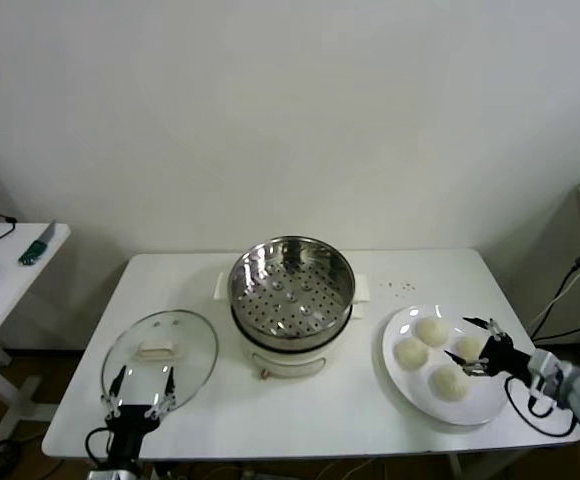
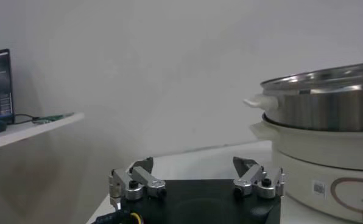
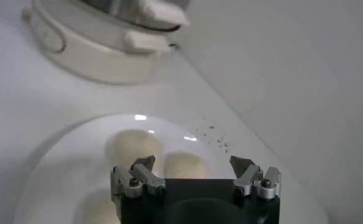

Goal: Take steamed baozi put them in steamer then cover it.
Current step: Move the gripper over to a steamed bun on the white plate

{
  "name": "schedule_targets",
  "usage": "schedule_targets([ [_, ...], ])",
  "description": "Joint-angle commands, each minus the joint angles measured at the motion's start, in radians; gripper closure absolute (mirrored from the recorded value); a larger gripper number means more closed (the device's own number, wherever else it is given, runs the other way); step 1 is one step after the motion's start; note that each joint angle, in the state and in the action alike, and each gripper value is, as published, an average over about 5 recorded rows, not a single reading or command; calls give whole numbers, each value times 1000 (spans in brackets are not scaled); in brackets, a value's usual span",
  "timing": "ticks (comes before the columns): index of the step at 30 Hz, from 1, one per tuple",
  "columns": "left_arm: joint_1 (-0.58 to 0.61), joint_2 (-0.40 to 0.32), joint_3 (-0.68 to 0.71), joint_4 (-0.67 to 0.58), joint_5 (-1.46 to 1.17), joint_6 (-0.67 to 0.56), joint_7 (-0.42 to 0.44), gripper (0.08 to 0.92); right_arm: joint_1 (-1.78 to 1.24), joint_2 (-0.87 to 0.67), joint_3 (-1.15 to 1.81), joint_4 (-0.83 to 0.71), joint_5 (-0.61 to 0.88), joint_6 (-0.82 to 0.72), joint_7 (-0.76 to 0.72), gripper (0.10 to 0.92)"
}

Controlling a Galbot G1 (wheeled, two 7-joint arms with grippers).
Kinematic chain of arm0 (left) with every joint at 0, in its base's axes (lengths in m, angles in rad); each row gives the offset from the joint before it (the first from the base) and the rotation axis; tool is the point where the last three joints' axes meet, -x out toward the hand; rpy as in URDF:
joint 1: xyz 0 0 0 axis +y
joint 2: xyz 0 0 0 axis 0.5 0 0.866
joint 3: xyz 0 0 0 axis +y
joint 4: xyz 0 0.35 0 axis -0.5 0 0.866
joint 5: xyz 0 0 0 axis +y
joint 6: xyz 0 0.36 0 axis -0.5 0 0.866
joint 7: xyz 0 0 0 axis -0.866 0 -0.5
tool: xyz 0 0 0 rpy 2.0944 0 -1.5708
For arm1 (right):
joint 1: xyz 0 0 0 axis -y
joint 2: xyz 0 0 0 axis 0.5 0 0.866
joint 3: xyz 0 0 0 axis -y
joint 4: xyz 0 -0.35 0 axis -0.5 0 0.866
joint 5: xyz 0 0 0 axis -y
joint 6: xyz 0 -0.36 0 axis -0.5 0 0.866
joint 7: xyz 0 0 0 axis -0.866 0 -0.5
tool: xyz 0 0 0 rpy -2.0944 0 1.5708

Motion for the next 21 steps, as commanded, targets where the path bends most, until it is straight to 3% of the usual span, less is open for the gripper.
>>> schedule_targets([
  [1,-5,1,0,3,5,17,-3,177,613,-180,-596,-203,-132,-14,-244,203],
  [11,-37,9,-6,-7,-12,72,-13,177,1064,-16,-1180,-431,-50,2,-275,203],
  [21,-39,23,-13,-1,-12,89,-16,177,1125,151,-1301,-600,-29,0,-277,203],
])
